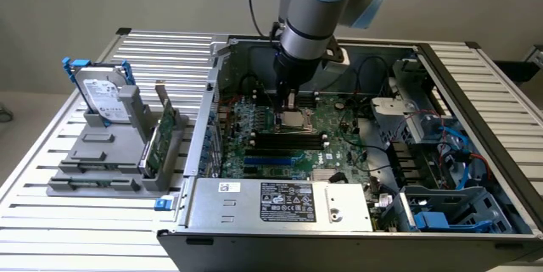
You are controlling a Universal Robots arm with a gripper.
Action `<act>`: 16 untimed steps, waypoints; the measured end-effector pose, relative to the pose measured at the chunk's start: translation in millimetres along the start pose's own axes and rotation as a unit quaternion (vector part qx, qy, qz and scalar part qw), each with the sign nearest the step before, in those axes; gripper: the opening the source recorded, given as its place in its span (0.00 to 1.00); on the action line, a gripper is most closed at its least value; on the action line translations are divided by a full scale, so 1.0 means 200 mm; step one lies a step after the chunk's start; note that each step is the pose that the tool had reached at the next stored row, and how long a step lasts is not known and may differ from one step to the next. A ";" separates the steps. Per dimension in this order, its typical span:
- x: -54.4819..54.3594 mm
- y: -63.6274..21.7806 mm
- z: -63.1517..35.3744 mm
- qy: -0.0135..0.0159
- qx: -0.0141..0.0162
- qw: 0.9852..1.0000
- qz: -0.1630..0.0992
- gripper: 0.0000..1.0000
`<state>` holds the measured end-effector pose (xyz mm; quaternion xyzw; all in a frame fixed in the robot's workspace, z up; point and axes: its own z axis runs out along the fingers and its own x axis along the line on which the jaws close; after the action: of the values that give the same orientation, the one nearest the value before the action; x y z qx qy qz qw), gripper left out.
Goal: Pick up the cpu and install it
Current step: 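Place the cpu into insertion slot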
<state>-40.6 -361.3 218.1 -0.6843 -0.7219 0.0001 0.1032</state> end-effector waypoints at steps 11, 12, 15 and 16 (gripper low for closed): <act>-0.01 -0.004 0.059 -0.002 0.002 1.000 -0.015 0.11; -0.01 -0.004 0.061 -0.002 0.002 1.000 -0.016 0.11; -0.01 -0.003 0.065 -0.003 0.002 1.000 -0.017 0.11; -0.01 -0.003 0.067 -0.003 0.002 1.000 -0.018 0.11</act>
<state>-43.1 -360.8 204.9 -0.6712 -0.7342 0.0016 0.1028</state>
